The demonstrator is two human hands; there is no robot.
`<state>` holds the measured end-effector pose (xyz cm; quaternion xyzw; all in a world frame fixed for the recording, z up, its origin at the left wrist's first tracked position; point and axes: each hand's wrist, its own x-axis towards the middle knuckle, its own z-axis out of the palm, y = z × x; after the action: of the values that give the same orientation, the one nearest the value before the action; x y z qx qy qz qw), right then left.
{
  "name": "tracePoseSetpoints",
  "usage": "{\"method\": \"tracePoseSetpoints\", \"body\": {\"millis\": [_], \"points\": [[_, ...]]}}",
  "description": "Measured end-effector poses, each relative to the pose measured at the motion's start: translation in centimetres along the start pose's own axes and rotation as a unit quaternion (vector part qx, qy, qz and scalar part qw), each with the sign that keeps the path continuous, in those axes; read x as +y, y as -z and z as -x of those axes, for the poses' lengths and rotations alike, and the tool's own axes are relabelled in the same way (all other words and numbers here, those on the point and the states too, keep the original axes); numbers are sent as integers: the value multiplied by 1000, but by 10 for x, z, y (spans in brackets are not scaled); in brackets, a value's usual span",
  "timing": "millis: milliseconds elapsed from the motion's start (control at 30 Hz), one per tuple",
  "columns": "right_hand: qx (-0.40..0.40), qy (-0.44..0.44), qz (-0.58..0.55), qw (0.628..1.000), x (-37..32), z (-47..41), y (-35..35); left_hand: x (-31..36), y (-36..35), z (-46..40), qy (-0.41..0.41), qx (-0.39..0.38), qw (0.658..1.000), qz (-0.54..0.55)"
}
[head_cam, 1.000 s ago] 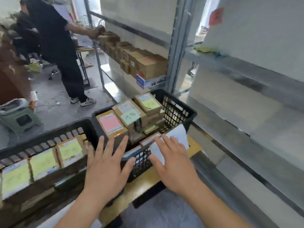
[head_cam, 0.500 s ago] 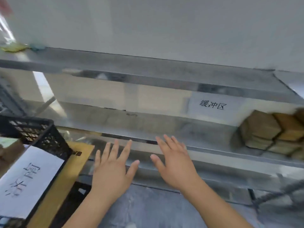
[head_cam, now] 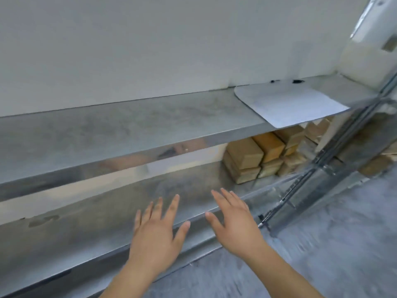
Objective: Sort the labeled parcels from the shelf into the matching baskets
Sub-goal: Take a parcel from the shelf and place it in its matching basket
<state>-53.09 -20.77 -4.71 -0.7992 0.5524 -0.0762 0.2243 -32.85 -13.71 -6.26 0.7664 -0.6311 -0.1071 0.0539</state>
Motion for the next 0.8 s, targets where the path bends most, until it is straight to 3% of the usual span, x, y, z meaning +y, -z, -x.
{"method": "tracePoseSetpoints", "body": {"millis": [167, 367, 500, 633, 700, 800], "points": [[48, -80, -54, 994, 66, -29, 32, 56, -4, -73, -57, -31, 998, 18], [82, -94, -58, 990, 144, -110, 71, 135, -26, -163, -77, -38, 996, 29], [103, -29, -24, 994, 179, -166, 85, 183, -43, -218, -40, -30, 996, 70], [28, 8, 28, 999, 205, -202, 89, 228, -47, -253, -26, 42, 993, 108], [27, 36, 6, 999, 218, -212, 87, 247, -52, -266, 13, 44, 985, 167], [46, 1, -70, 996, 216, -213, 85, 258, -57, -272, 63, 33, 972, 226]]}}
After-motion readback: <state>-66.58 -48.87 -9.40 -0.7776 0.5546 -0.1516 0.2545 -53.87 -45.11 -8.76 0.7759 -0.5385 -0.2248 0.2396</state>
